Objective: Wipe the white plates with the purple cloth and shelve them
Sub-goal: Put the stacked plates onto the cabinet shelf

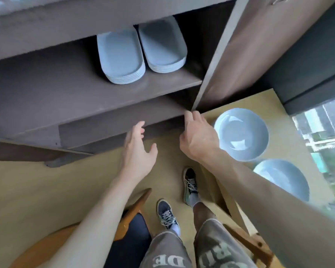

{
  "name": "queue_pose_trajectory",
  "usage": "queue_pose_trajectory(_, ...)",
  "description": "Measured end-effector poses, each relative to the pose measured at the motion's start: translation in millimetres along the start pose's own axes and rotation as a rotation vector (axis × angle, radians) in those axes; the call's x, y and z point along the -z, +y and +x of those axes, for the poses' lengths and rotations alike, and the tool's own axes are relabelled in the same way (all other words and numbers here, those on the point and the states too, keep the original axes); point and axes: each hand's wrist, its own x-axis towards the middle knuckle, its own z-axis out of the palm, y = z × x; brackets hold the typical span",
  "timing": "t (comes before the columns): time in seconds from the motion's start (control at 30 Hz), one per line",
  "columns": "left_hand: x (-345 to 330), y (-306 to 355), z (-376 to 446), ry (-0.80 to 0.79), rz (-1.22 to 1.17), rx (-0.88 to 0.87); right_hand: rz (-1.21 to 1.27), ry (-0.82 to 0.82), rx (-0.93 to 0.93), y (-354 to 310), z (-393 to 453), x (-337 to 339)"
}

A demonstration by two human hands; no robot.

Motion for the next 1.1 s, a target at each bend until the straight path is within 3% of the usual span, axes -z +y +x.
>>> queue_pose_trajectory(0.23, -104.3, 51.5, -131.3, -0.505, 0.128, -0.192, 0.074, -0.137, -0.473, 142.3, -201.6, -48.3)
queue_pose_trajectory(0.43, -214.3, 120.0, -220.3, -0.9, 0.378, -0.449, 0.136, -0.108, -0.856, 261.1, -363.5, -105.7)
queue_pose_trajectory(0.57, -299.1, 157.2, -275.8, -1.093, 0.416, -0.445, 0.22, -0.19, -1.062, 323.3, -433.2, -139.3)
queue_pose_trajectory(0.67, -358.5, 176.9, -307.0, -1.117, 0.126, -0.074, 0.363, -0.136, -1.199, 365.1, -460.8, -163.1)
queue_pose_trajectory(0.77, -419.2, 185.1, -325.9, -1.015, 0.059, 0.184, 0.599, 0.023, -1.315, 411.9, -476.9, -187.4)
queue_pose_trajectory(0.97, -482.4, 172.5, -315.7, -0.822, 0.219, 0.169, 1.03, 0.252, -1.269, 471.2, -457.2, -223.4)
queue_pose_trajectory(1.1, -482.1, 166.8, -306.8, -0.846, 0.191, 0.206, 1.314, 0.493, -1.389, 479.1, -441.0, -228.7)
